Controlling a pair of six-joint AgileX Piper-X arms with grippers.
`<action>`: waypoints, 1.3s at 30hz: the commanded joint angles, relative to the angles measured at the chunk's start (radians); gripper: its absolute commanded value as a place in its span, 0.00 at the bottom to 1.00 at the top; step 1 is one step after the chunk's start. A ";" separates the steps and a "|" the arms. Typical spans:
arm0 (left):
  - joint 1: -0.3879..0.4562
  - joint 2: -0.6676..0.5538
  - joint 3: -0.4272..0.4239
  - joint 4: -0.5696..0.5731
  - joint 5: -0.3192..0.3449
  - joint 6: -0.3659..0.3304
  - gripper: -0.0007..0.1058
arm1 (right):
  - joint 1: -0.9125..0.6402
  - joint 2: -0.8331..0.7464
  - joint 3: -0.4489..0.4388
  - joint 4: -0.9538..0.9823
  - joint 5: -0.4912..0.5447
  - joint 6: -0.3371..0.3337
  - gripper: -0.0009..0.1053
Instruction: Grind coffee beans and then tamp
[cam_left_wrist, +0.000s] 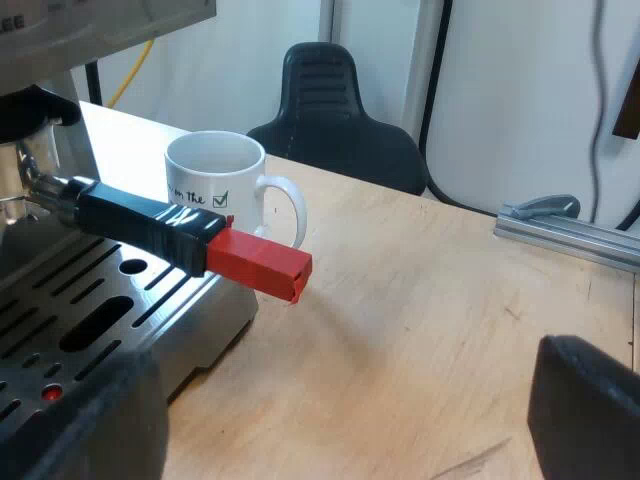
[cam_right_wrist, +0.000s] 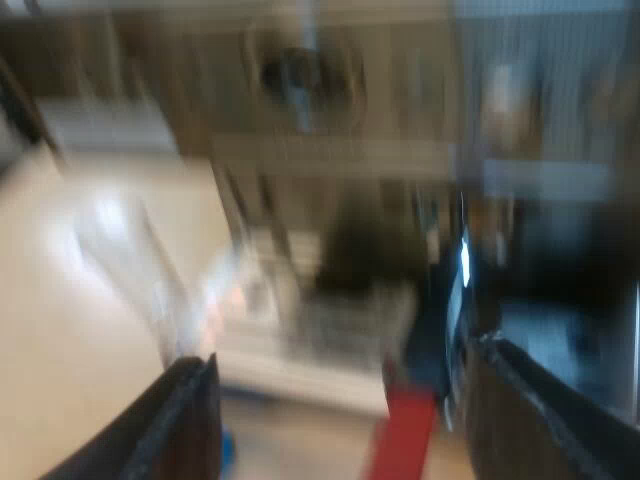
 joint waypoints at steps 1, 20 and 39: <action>-0.004 0.000 -0.001 -0.003 0.020 -0.009 0.78 | -0.051 0.036 -0.007 0.100 -0.136 0.036 0.53; -0.004 0.000 -0.001 -0.003 0.020 -0.009 0.78 | -0.175 0.276 -0.088 0.110 -0.265 0.073 0.53; -0.004 0.000 -0.001 -0.003 0.020 -0.009 0.78 | -0.278 0.399 -0.104 0.087 -0.354 0.071 0.53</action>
